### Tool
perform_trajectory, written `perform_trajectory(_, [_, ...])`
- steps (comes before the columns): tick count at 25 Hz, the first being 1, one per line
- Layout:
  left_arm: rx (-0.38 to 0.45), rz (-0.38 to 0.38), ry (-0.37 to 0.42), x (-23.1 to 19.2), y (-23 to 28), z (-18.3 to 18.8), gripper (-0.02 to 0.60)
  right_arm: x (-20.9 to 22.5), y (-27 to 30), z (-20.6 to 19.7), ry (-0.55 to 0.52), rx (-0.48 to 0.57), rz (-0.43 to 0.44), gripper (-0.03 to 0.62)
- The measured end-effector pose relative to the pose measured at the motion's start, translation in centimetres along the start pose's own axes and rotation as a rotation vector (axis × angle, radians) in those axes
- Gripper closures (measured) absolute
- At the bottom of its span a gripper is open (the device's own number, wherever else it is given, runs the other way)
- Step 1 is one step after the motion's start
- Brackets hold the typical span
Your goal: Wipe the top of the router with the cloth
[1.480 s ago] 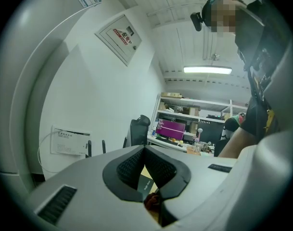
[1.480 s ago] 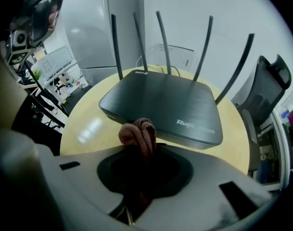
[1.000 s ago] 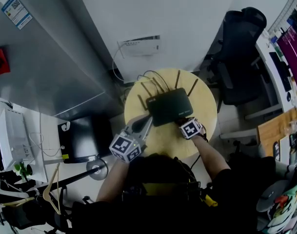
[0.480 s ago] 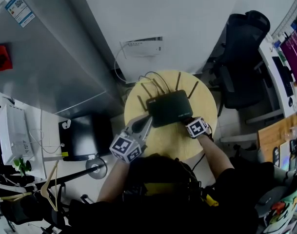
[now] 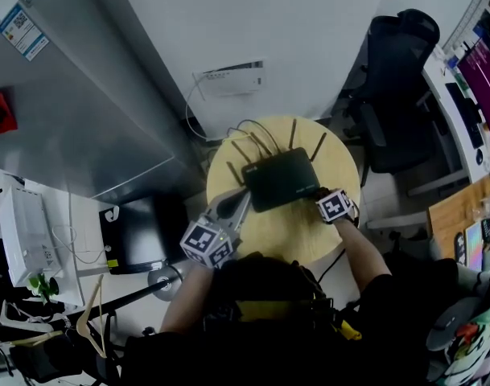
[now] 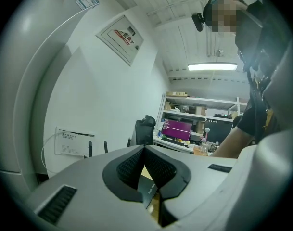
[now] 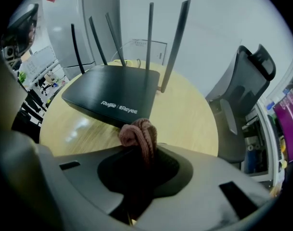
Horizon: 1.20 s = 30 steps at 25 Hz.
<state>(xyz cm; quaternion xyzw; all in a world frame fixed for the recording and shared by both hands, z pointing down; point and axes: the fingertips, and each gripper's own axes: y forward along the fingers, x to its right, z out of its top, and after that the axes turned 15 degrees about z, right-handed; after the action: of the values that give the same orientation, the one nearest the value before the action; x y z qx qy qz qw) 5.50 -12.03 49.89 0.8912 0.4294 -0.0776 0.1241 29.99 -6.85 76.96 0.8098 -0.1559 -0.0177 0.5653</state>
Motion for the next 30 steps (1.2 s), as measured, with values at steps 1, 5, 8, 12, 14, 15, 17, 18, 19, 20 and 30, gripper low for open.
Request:
perform_trajectory(1, [-0.001, -0.007, 0.001, -0.1, 0.0, 0.1, 0.591, 0.3, -0.1, 0.0, 0.005, 0.001, -0.012, 0.531])
perform_trajectory(5, [-0.003, -0.022, 0.008, -0.5, 0.1, 0.4, 0.591, 2.6, -2.3, -0.1, 0.07, 0.031, -0.117, 0.531])
perform_trajectory(8, [-0.014, -0.036, 0.024, -0.7, 0.3, 0.7, 0.591, 6.9, -4.9, -0.3, 0.33, 0.231, -0.186, 0.531])
perform_trajectory(12, [0.007, -0.051, 0.035, -0.9, 0.7, 1.1, 0.591, 10.2, -9.0, -1.3, 0.598, 0.434, -0.183, 0.531])
perform_trajectory(14, [0.017, -0.038, 0.053, -0.8, 0.8, 1.4, 0.591, 10.4, -10.1, -1.5, 0.579, 0.476, -0.178, 0.531])
perform_trajectory(15, [0.019, -0.023, 0.064, -0.7, 0.8, 1.5, 0.58, 10.3, -10.8, -1.4, 0.557, 0.501, -0.17, 0.531])
perform_trajectory(17, [0.02, 0.021, 0.078, -0.4, 0.4, 1.7, 0.58, 9.6, -12.1, -1.1, 0.5, 0.562, -0.136, 0.531])
perform_trajectory(18, [0.024, 0.046, 0.077, -0.4, 0.1, 1.8, 0.58, 8.9, -13.1, -0.7, 0.459, 0.603, -0.117, 0.531])
perform_trajectory(19, [0.033, 0.073, 0.067, -0.4, -0.3, 2.0, 0.58, 8.3, -14.3, -0.1, 0.408, 0.646, -0.101, 0.531])
perform_trajectory(20, [0.044, 0.102, 0.052, -0.6, -0.8, 2.2, 0.58, 7.7, -15.2, 0.5, 0.352, 0.684, -0.085, 0.531])
perform_trajectory(30, [0.195, 0.327, 0.027, -3.1, -6.5, 4.8, 0.58, -2.0, -19.8, 6.4, -0.011, 0.896, -0.055, 0.531])
